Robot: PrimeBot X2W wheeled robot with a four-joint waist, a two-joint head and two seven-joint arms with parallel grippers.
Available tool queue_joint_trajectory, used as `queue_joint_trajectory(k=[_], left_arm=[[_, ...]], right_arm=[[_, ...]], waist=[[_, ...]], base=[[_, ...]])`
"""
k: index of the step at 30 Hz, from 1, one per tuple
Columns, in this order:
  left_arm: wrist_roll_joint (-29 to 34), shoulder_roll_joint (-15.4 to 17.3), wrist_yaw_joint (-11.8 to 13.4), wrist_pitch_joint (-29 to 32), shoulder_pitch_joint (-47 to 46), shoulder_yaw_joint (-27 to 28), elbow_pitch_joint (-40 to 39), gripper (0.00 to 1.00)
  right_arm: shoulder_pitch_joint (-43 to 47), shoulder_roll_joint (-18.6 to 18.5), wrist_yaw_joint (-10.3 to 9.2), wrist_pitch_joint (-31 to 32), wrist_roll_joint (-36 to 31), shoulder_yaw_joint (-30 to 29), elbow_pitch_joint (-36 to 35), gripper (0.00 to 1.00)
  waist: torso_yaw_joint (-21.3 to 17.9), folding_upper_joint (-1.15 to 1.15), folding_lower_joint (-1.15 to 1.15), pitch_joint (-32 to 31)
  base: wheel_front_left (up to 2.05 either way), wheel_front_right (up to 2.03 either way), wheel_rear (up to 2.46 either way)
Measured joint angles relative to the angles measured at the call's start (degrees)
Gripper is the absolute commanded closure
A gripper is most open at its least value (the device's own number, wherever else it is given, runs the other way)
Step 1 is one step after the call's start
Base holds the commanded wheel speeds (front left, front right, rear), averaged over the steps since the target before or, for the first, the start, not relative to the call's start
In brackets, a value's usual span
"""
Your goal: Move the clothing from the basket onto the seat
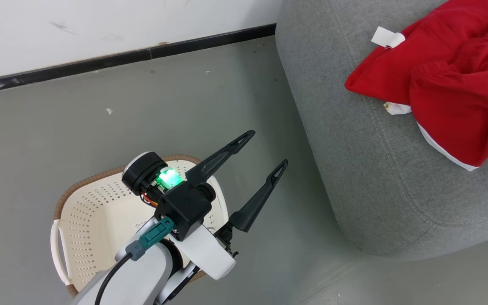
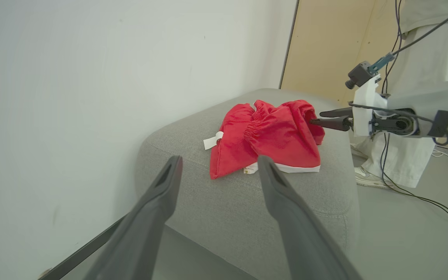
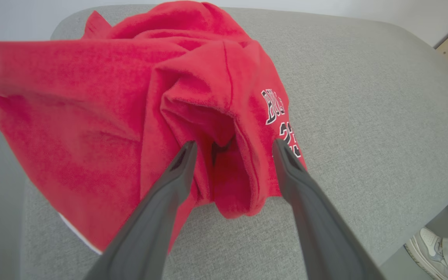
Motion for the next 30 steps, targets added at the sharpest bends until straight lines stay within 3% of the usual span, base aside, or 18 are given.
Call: queue_joint_trajectory(k=[10, 21, 30], left_arm=[[-1.65, 0.19, 0.18, -1.08, 0.36, 2.26, 1.86, 0.00], [-3.56, 0.34, 3.31, -2.14, 4.01, 6.42, 3.66, 0.00], [-4.98, 0.32, 6.22, -4.21, 6.21, 9.99, 4.58, 0.00]], right_arm=[[4.09, -0.09, 0.00, -0.56, 2.80, 3.74, -6.87, 0.00], [6.08, -0.31, 0.00, -1.04, 3.88, 6.54, -13.17, 0.00], [6.06, -0.33, 0.00, -1.07, 4.30, 7.49, -17.52, 0.00]], waist=[[-3.27, 0.00, 0.00, -1.87], [-5.72, 0.00, 0.00, -4.40], [-4.83, 0.00, 0.00, -6.51]], base=[[0.00, 0.00, 0.00], [0.00, 0.00, 0.00], [0.00, 0.00, 0.00]])
